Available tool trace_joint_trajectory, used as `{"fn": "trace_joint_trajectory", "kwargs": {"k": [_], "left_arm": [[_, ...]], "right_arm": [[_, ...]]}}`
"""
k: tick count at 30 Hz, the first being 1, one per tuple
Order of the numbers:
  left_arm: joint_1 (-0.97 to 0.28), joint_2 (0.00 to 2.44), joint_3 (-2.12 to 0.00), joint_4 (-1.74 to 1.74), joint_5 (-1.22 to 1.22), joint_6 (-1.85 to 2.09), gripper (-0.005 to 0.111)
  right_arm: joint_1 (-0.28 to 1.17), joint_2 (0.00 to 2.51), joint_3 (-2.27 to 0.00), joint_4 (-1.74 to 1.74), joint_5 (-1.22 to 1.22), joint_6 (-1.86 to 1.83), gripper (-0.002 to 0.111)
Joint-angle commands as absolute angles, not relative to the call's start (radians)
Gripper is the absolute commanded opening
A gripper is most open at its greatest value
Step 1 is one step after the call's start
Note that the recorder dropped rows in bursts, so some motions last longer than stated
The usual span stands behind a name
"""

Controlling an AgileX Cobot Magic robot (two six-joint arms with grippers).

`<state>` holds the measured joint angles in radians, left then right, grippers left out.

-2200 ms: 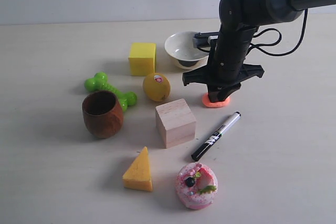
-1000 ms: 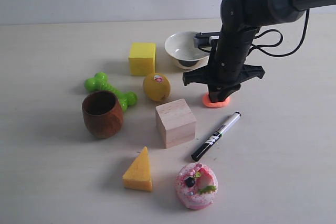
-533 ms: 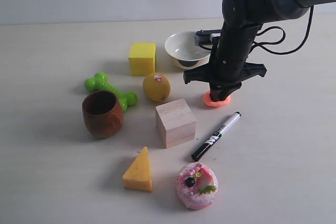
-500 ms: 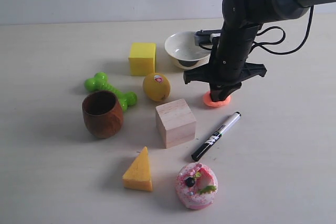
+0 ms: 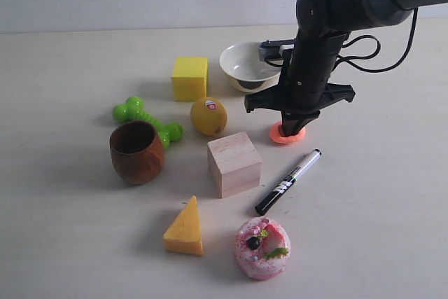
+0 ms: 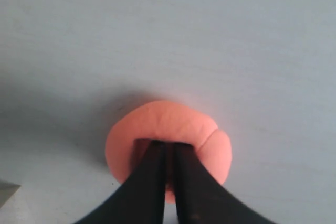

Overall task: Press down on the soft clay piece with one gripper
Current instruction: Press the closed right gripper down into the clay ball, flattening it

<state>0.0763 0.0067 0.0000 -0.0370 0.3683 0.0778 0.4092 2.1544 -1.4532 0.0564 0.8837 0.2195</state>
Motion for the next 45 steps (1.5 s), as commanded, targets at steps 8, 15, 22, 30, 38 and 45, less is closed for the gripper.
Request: {"fn": "trace_joint_trajectory", "kwargs": {"k": [8, 15, 22, 30, 38, 45], "left_arm": [[0.071, 0.0, 0.0, -0.039, 0.36, 0.076, 0.0], [0.071, 0.0, 0.0, -0.039, 0.36, 0.076, 0.0], [0.071, 0.0, 0.0, -0.039, 0.36, 0.076, 0.0], [0.071, 0.0, 0.0, -0.039, 0.36, 0.076, 0.0], [0.071, 0.0, 0.0, -0.039, 0.36, 0.076, 0.0], [0.071, 0.0, 0.0, -0.039, 0.36, 0.076, 0.0]], "right_arm": [[0.407, 2.138, -1.452, 0.053, 0.834, 0.203, 0.004], [0.407, 2.171, -1.452, 0.047, 0.84, 0.203, 0.004], [0.407, 2.183, -1.452, 0.049, 0.844, 0.203, 0.004], [0.407, 2.146, -1.452, 0.089, 0.832, 0.157, 0.022], [0.407, 2.144, -1.452, 0.095, 0.825, 0.157, 0.031], [0.407, 2.144, -1.452, 0.098, 0.82, 0.153, 0.006]]}}
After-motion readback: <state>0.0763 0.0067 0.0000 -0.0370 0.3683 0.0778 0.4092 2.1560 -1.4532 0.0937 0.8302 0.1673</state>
